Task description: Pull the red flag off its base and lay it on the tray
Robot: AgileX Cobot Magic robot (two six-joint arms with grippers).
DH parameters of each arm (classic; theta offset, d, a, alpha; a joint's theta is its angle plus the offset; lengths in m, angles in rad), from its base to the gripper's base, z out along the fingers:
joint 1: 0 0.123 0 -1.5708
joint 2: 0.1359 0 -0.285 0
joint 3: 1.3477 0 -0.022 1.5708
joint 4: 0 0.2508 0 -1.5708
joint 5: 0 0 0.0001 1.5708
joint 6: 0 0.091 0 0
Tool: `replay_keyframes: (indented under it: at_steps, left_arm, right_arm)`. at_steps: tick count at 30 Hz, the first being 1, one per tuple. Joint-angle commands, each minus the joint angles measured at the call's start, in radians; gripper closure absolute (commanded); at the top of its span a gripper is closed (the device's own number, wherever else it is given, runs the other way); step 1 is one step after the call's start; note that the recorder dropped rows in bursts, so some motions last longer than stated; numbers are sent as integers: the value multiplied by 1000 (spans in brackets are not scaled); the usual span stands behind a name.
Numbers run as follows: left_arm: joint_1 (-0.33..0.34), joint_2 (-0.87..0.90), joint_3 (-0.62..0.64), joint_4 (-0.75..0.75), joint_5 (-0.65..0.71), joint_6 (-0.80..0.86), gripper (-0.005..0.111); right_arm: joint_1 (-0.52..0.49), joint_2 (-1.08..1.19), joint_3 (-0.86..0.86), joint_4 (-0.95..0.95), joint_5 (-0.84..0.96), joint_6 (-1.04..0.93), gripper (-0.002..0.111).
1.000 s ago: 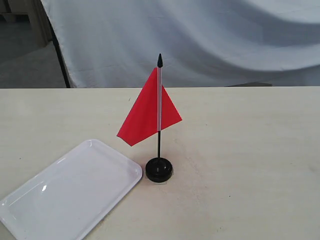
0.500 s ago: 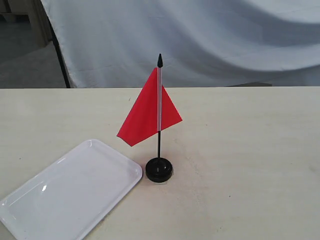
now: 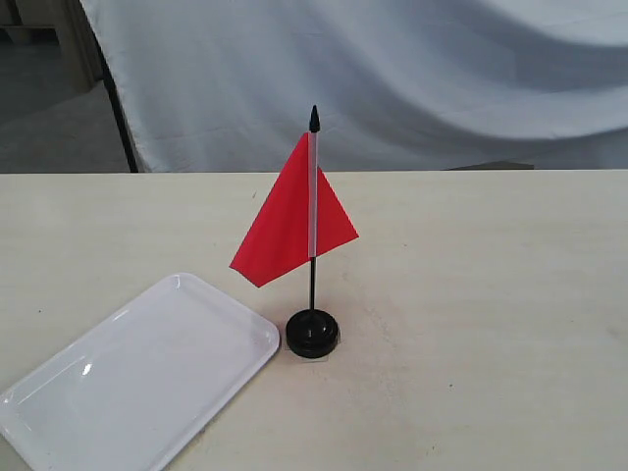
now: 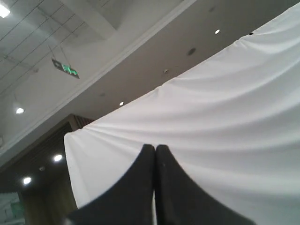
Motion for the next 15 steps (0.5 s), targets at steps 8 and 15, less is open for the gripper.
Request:
replay_keyframes:
  at_steps: [8, 15]
  left_arm:
    - [-9, -1, 2, 0, -3, 1, 107]
    - [-9, -1, 2, 0, -3, 1, 107]
  right_arm:
    - [-3, 617, -69, -440, -333, -68, 109]
    - [-3, 1351, -235, -794, -567, -178, 109]
